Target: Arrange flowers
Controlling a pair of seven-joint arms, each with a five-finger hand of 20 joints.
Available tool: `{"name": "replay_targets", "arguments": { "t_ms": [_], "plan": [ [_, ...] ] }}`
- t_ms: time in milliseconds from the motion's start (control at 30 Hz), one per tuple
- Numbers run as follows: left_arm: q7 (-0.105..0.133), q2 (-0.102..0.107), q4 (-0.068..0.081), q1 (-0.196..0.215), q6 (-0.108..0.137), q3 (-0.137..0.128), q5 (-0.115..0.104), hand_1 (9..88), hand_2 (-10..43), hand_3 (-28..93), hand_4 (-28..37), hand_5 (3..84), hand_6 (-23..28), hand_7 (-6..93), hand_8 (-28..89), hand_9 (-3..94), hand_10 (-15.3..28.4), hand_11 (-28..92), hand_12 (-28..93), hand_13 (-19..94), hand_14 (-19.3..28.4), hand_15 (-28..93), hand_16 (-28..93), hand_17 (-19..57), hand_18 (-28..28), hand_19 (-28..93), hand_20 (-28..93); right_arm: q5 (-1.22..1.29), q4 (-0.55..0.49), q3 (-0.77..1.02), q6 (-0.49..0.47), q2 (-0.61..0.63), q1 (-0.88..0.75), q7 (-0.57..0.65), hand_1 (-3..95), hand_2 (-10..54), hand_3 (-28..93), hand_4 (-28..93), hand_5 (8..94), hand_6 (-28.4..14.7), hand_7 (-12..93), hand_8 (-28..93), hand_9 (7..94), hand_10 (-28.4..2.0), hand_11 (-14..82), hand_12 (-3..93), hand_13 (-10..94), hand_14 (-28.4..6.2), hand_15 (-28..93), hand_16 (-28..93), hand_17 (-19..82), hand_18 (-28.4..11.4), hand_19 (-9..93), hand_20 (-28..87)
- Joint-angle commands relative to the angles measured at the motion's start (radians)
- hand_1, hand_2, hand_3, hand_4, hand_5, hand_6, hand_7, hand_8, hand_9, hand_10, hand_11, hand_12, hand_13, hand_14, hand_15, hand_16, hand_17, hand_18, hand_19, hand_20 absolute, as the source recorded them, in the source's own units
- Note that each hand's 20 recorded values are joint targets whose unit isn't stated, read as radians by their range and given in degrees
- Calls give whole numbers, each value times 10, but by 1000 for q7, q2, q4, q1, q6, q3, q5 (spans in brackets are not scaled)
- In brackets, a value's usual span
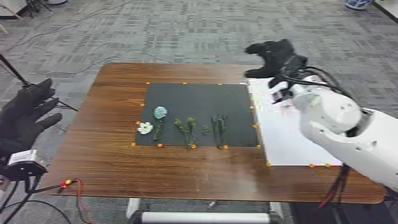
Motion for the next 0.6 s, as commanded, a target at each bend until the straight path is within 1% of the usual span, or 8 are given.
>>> {"name": "replay_targets", "arguments": {
  "t_ms": [33,133,200,267,333,367,433,600],
  "plan": [
    [-1,-15,-8,15,-3,-10,-3,325,-45,411,-283,178,12,188,-81,108,79,162,207,19,109,340,-51,-136,191,307,105,-5,-32,283,-147,112,-325,113,220,-95,806,-283,449,3,249,-136,490,-122,187,209,561,-107,845,334,256,-209,774,536],
    [0,-15,-11,24,-4,-20,-1,325,-44,409,-283,179,12,187,-81,108,78,161,207,19,109,340,-50,-136,191,307,105,-15,-70,397,-149,136,-453,153,213,-95,817,-283,469,-3,278,-133,489,-123,186,210,556,-111,844,331,251,-214,769,538],
    [1,-22,-14,30,-2,-27,-2,325,-44,410,-283,179,13,187,-81,108,78,160,208,19,109,340,-50,-136,191,307,105,-22,-87,464,-194,133,-513,167,216,-95,814,-283,482,-6,294,-130,506,-121,187,209,564,-114,845,326,252,-218,768,540],
    [1,-18,-12,25,-6,-26,-4,325,-44,411,-283,179,13,187,-81,108,79,161,208,19,109,340,-50,-136,191,307,105,-16,-94,515,-232,128,-559,162,220,-95,807,-283,499,-7,303,-132,531,-122,191,208,571,-114,845,324,256,-219,767,542],
    [-2,-16,-10,18,-7,-25,-2,326,-44,409,-283,179,13,187,-81,108,79,161,208,18,109,341,-50,-137,191,307,106,-37,-86,519,-245,127,-577,177,228,-95,797,-283,520,-7,296,-135,560,-117,199,205,577,-114,846,323,262,-219,770,543],
    [-1,-14,-8,14,-9,-23,-3,325,-45,411,-283,179,13,187,-80,109,78,161,208,18,109,341,-50,-137,191,307,105,-56,-79,521,-272,123,-580,186,231,-95,791,-283,544,-2,292,-136,590,-106,204,201,586,-113,846,323,263,-219,770,544],
    [-2,-7,-7,7,-11,-23,0,325,-45,411,-283,179,13,187,-81,108,79,163,209,18,109,340,-49,-137,191,307,105,-46,-60,509,-277,125,-582,209,232,-95,790,-283,572,10,294,-135,631,-92,214,197,607,-108,846,325,268,-218,771,544],
    [2,-2,-10,7,-11,-30,1,323,-45,411,-283,179,13,186,-80,108,79,163,208,18,108,338,-49,-136,190,306,105,-54,-14,525,-325,119,-611,246,246,-95,787,-283,581,14,296,-139,639,-87,214,196,612,-106,844,332,270,-216,772,543]
  ]
}}
